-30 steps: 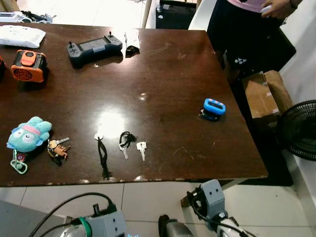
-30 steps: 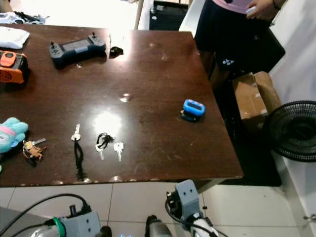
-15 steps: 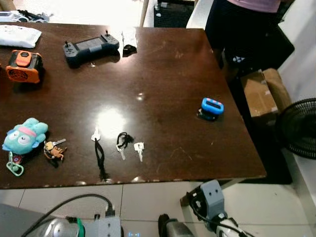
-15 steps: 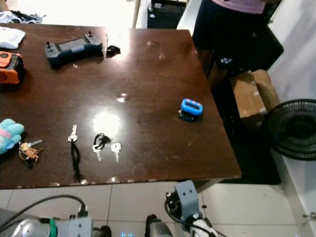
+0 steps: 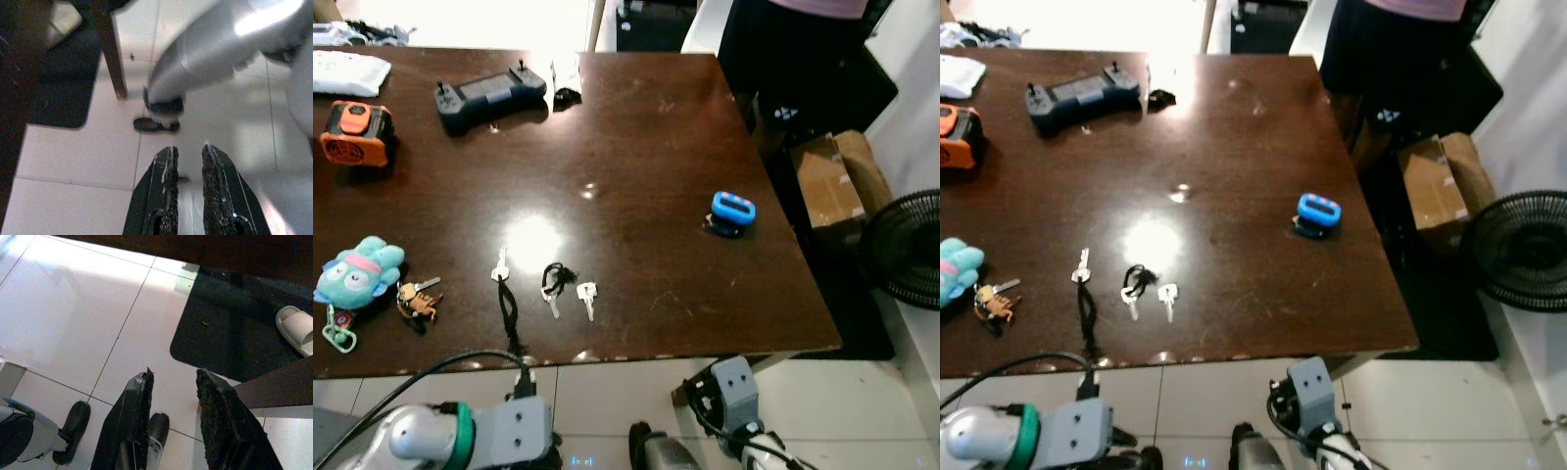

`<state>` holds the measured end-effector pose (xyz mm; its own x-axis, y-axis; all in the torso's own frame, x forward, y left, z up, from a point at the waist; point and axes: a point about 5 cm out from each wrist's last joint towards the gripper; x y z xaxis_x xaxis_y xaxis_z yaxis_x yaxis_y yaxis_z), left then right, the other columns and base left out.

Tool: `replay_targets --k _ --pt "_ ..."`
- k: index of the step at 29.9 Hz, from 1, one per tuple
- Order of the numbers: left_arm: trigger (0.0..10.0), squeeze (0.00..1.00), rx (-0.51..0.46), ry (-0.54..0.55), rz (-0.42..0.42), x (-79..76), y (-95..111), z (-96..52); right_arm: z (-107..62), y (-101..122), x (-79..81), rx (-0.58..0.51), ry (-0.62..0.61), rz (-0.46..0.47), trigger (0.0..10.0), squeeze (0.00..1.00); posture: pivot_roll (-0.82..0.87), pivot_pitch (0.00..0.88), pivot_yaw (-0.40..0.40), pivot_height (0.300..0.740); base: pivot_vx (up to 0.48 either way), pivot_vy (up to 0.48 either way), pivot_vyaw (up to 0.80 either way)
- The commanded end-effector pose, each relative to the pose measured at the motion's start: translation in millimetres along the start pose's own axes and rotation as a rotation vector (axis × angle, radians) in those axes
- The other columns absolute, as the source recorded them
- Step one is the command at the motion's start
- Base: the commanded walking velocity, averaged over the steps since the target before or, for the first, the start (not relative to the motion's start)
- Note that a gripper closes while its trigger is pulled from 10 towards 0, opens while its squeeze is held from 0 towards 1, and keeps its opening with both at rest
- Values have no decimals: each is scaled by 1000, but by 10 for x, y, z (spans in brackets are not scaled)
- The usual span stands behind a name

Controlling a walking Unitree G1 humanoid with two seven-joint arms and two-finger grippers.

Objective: Hang keys on a hook

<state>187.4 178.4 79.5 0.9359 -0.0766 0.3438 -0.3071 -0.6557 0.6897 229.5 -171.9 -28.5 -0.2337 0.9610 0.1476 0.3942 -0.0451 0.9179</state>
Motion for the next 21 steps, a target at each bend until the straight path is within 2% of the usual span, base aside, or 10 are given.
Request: replay_targets --k 1,5,6,7,9,11,13,16,18,21 --pt "10000 0 -1 -30 4 -42 31 -42 -30 -53 -18 18 -18 16 10000 0 -38 175 14 740 0 0 0" --pt "10000 0 -46 6 6 30 177 -135 -29 -53 -19 19 -18 16 10000 0 -36 175 17 740 0 0 0" --pt "10000 0 -161 105 -51 175 347 -161 -28 -54 -19 19 -18 16 10000 0 -34 175 16 740 0 0 0" --pt "10000 0 -161 105 -51 175 347 -161 -28 -54 -19 19 -18 16 10000 0 -34 175 16 740 0 0 0" --pt "10000 0 -438 332 -162 545 689 -244 -22 -54 -11 22 -15 14 10000 0 -31 173 16 740 0 0 0" --pt "10000 0 -438 332 -162 545 689 -244 -22 -54 -11 22 -15 14 10000 0 -31 173 16 740 0 0 0" --pt "10000 0 -621 526 -259 879 909 -347 -10 -48 1 21 -13 14 10000 0 -31 173 16 740 0 0 0" --pt "10000 0 -559 682 -400 1145 855 -278 -10 -50 0 22 -14 14 10000 0 -34 170 15 740 0 0 0" --pt "10000 0 -559 682 -400 1145 855 -278 -10 -50 0 22 -14 14 10000 0 -34 170 15 740 0 0 0" --pt "10000 0 -327 859 -550 1300 555 -140 -10 -59 9 25 -14 13 10000 0 -40 166 22 740 0 0 0"
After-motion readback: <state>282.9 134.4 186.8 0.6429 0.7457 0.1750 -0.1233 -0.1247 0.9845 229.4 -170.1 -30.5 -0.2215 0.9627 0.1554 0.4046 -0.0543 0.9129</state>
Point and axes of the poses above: a point about 5 cm out from each wrist's last joint towards the gripper, its own z axis pointing out of the wrist towards the gripper, its own y axis along the axis of the wrist's last joint, x = y × z, and after that the axes turned 12 degrees about z, right-handed
